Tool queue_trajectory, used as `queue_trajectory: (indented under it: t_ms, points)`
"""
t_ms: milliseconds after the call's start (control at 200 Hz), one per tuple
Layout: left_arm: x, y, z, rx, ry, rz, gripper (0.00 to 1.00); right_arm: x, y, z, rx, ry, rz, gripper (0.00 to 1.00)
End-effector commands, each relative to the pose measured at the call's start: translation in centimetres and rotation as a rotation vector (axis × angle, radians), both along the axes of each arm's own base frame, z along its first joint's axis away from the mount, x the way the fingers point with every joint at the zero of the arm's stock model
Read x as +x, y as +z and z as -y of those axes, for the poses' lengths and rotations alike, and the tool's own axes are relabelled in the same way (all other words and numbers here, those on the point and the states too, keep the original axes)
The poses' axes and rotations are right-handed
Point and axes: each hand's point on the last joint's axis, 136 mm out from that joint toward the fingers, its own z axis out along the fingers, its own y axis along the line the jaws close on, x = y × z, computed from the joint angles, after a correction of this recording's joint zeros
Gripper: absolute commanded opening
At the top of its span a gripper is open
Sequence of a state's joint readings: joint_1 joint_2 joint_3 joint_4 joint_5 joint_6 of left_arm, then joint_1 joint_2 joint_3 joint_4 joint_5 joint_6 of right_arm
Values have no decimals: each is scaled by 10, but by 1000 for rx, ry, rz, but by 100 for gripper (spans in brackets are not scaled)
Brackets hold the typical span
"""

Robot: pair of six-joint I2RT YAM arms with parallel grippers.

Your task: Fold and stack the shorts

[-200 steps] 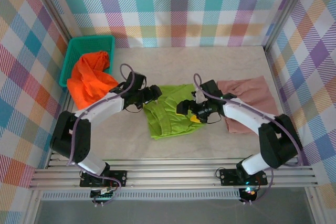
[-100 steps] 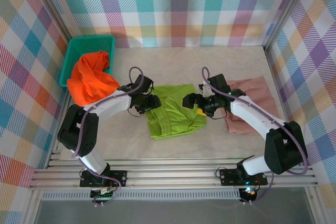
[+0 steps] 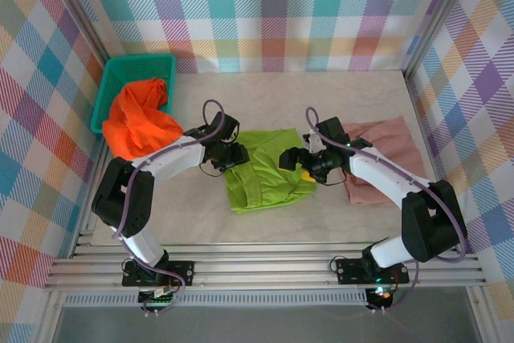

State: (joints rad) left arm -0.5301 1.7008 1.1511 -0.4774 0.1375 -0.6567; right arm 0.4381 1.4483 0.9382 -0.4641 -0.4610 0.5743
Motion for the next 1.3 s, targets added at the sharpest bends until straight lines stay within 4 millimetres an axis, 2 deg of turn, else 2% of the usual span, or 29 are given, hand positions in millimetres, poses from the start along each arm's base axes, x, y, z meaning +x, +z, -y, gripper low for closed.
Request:
queue_trajectory:
  t_ms: [0, 155, 220, 300, 400, 625, 725, 815, 960, 1125, 1295]
  points:
    - [-4, -11, 6, 15, -24, -49, 45, -2, -6, 0, 3, 11, -12, 99]
    - [-6, -21, 12, 0, -23, -77, 34, -2, -8, -1, 4, 11, -15, 100]
    - [-5, -19, 13, -3, -23, -70, 25, -2, -9, -1, 5, 13, -20, 100]
    - [0, -11, 12, 4, -12, -46, 12, -2, -11, -1, 0, 13, -21, 100]
    - [7, 9, 10, 13, -5, 6, 0, -1, -11, 3, -19, 7, -12, 99]
    - [19, 72, 2, 37, -16, 139, 0, 0, -10, 17, -48, -17, 11, 99]
    - [18, 81, -6, 72, -34, 155, 0, -2, -13, 21, -62, -20, 4, 99]
    - [21, 71, -20, 105, -26, 137, 0, -3, -16, 25, -77, -23, 1, 99]
    - [35, 34, -43, 116, -12, 91, 0, -6, -19, 28, -86, -21, -6, 99]
    - [47, -6, -54, 155, -36, 39, 0, -7, -20, 24, -70, -9, -18, 99]
    - [49, -35, -62, 175, -28, -8, 0, 1, -10, 18, -53, -13, 2, 90]
